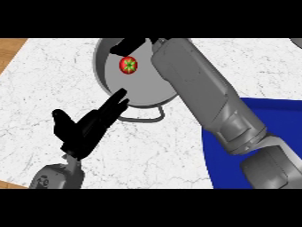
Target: Pick the tomato from the tray and place it in the pot
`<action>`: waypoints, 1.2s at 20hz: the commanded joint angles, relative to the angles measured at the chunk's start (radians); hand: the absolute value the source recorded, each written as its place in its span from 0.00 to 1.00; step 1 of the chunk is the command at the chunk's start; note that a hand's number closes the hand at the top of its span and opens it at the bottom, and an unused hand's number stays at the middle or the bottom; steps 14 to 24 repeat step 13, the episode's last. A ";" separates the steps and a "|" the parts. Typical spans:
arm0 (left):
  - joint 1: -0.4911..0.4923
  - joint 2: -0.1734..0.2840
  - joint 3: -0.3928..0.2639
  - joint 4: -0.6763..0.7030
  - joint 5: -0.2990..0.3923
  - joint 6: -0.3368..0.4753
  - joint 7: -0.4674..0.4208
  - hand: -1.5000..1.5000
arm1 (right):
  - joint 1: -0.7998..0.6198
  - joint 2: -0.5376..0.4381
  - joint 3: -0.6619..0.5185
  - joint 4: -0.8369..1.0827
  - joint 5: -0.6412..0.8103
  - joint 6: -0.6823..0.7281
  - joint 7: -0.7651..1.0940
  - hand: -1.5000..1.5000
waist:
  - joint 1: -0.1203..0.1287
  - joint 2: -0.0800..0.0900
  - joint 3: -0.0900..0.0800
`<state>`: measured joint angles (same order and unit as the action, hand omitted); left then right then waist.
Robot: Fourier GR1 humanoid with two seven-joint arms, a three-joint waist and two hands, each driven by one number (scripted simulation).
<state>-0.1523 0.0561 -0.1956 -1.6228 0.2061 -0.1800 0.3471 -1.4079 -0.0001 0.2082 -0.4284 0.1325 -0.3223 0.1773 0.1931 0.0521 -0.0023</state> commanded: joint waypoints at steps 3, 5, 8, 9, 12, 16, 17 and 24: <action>-0.019 -0.010 -0.010 0.014 -0.006 0.006 0.021 0.50 | 0.007 0.000 -0.044 0.015 -0.134 -0.050 -0.121 0.00 | 0.013 0.005 0.000; -0.023 -0.028 -0.024 0.033 -0.032 0.021 -0.002 0.50 | 0.015 0.000 -0.060 0.011 -0.172 -0.079 -0.175 0.00 | -0.001 0.003 0.000; -0.003 0.000 0.012 0.036 -0.010 0.005 -0.013 0.50 | 0.009 0.000 -0.030 0.054 -0.157 -0.175 -0.208 0.00 | -0.008 -0.002 -0.001; -0.002 0.002 0.011 0.034 -0.001 -0.001 0.003 0.50 | 0.016 0.000 -0.022 0.059 -0.162 -0.197 -0.223 0.00 | -0.022 -0.008 -0.001; -0.002 -0.016 0.007 0.017 -0.012 0.030 0.015 0.50 | 0.009 0.000 -0.038 0.101 -0.183 -0.229 -0.248 0.00 | -0.028 -0.007 0.000; 0.012 0.009 0.035 0.028 0.015 0.002 0.004 0.50 | 0.009 0.000 -0.040 0.115 -0.184 -0.241 -0.246 0.00 | -0.051 -0.013 0.000; 0.012 0.009 0.035 0.028 0.015 0.002 0.004 0.50 | 0.009 0.000 -0.040 0.115 -0.184 -0.241 -0.246 0.00 | -0.051 -0.013 0.000; 0.012 0.009 0.035 0.028 0.015 0.002 0.004 0.50 | 0.009 0.000 -0.040 0.115 -0.184 -0.241 -0.246 0.00 | -0.051 -0.013 0.000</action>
